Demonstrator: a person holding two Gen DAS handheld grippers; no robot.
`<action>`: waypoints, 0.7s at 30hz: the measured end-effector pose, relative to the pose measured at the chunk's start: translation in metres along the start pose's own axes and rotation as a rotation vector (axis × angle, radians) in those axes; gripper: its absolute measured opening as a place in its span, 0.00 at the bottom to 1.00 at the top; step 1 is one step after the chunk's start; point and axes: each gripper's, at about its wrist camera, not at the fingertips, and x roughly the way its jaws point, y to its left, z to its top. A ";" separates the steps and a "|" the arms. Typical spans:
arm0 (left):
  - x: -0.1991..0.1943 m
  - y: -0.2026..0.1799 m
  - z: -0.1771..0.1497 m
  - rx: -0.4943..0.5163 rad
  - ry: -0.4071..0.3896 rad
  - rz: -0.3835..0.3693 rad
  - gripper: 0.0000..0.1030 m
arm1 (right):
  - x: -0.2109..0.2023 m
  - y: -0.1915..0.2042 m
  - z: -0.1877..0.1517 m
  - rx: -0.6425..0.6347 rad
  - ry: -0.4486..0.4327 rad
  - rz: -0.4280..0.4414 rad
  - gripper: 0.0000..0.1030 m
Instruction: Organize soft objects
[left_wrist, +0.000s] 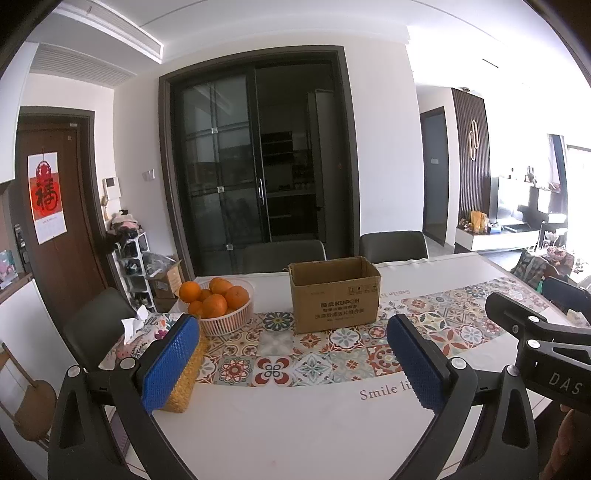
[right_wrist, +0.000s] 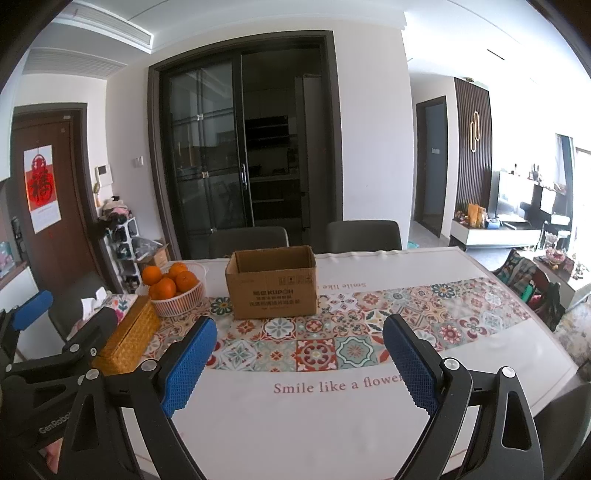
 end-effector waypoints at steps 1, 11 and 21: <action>0.000 0.000 0.000 0.000 0.000 0.000 1.00 | -0.001 0.000 0.000 -0.001 0.000 0.001 0.90; 0.000 0.000 0.000 -0.001 0.002 0.001 1.00 | -0.002 0.001 -0.001 -0.001 0.000 0.001 0.90; -0.003 0.000 -0.002 -0.002 0.002 -0.002 1.00 | -0.002 0.001 -0.001 -0.002 -0.001 0.002 0.90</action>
